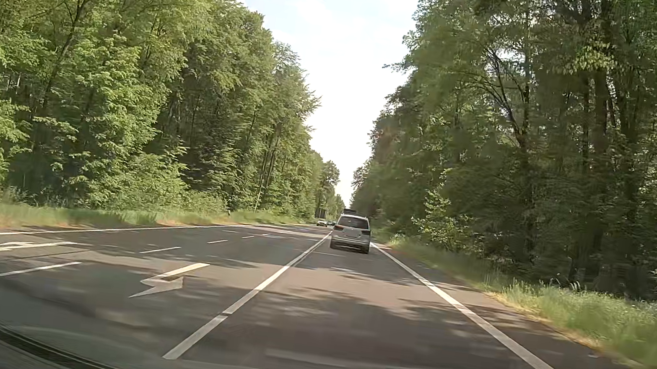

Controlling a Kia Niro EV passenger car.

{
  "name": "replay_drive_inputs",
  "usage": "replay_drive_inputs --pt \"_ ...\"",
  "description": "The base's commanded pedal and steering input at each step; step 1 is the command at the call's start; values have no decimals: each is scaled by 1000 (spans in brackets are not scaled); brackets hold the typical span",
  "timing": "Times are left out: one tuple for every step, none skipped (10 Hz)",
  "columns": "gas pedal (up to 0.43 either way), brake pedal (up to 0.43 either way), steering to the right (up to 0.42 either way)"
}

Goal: Follow the waypoints while adhering to traffic rules and regulations

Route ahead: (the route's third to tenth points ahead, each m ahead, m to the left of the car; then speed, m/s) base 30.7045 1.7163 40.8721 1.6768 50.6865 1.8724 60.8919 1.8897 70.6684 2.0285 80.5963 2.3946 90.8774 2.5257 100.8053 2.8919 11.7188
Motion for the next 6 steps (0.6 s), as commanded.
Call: replay_drive_inputs --pt "157 37 -3" --pt "169 37 -2" --pt "169 37 -1" --pt "169 37 0" --pt "169 37 0" --pt "169 30 0"
